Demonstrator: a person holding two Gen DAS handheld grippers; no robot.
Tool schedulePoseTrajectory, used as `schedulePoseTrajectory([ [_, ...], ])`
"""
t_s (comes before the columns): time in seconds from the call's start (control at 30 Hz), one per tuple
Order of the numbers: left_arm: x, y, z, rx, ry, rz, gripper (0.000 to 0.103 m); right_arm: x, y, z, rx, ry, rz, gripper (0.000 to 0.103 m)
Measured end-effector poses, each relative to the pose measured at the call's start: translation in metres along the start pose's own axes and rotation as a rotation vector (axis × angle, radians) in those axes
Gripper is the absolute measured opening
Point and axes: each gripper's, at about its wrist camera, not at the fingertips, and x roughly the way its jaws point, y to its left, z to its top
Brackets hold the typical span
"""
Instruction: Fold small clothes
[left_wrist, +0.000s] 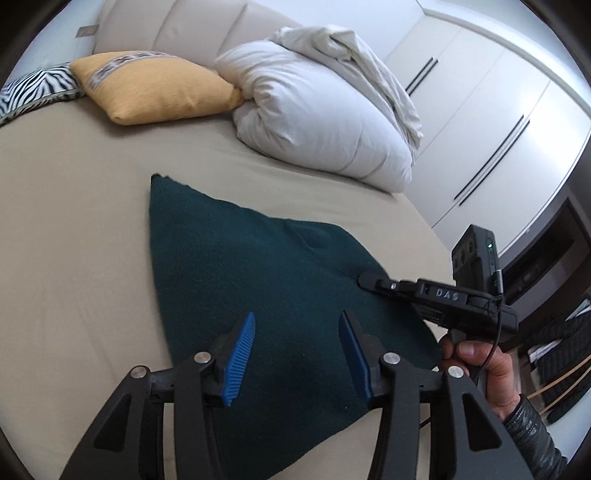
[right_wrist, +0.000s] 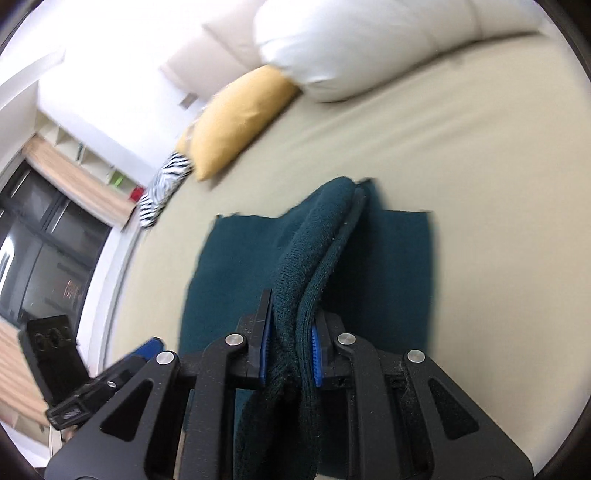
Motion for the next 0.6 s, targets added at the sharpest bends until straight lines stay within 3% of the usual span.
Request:
schedulePoseTrajectory([
  [0.1,0.021,-0.006,-0.006,0.040,0.027,0.042,0.050,0.008,-0.050,-0.016,0.071,0.017,-0.037,0.015],
  [0.17,0.028,-0.006,-0.012,0.059,0.033,0.060,0.050,0.000,-0.075,-0.029,0.126,-0.020,0.025,0.014],
  [0.33,0.031,-0.007,-0.012,0.084,0.030,0.081,0.050,-0.019,-0.068,-0.041,0.111,-0.089,0.020,0.014],
  [0.6,0.057,-0.002,-0.011,0.110,0.116,0.106,0.050,0.023,-0.081,-0.025,0.119,-0.036,0.011,0.011],
])
